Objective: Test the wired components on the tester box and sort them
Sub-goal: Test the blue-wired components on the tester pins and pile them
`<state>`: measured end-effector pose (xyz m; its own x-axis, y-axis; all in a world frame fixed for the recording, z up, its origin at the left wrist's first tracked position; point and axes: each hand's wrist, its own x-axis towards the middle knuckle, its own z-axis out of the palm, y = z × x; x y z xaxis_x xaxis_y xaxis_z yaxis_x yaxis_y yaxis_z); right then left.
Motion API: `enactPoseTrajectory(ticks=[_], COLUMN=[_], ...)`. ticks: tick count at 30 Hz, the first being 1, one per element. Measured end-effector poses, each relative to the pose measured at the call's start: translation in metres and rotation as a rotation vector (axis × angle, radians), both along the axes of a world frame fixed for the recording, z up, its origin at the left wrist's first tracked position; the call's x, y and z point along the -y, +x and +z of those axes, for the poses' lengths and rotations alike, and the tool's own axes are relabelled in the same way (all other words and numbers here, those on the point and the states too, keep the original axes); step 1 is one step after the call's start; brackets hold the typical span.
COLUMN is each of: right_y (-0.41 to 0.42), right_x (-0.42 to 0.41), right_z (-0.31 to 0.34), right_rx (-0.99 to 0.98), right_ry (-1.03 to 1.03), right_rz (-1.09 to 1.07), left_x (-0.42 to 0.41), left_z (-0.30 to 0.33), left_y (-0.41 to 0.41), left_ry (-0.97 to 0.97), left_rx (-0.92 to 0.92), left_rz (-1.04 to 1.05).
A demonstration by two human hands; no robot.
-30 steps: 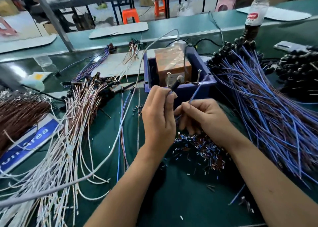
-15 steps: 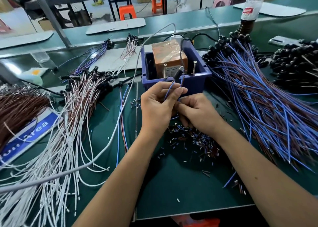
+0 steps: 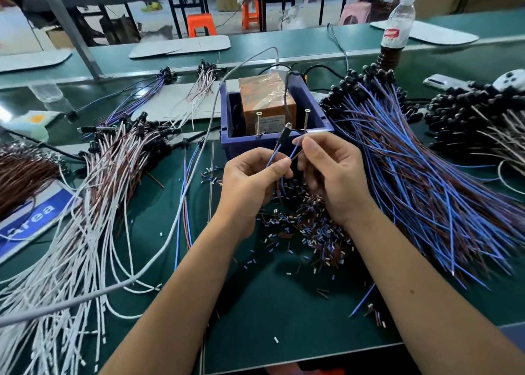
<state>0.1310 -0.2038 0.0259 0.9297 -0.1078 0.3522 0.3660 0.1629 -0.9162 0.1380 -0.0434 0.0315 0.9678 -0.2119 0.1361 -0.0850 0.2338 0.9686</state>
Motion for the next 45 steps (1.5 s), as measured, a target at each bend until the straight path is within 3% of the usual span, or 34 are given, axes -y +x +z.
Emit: enactPoseTrajectory(ticks=[19,23,35,45], right_y=[-0.003,-0.001,-0.004,-0.004], right_x=[-0.005,0.009,-0.003,-0.006], right_z=[0.005,0.009,0.000,-0.001], right_rx=[-0.114,-0.174,-0.018,-0.084], right_ry=[0.286,0.516,-0.072,0.075], right_rz=[0.075,0.017,0.002,0.082], left_x=[0.001,-0.002,0.001,-0.003], left_z=[0.003,0.002,-0.003,-0.006], left_y=[0.002,0.002,-0.001,0.003], left_ry=[-0.017,-0.032,-0.143,-0.011], left_rx=[-0.046,-0.044,0.064,0.168], left_rz=[-0.140,-0.154,0.050,0.018])
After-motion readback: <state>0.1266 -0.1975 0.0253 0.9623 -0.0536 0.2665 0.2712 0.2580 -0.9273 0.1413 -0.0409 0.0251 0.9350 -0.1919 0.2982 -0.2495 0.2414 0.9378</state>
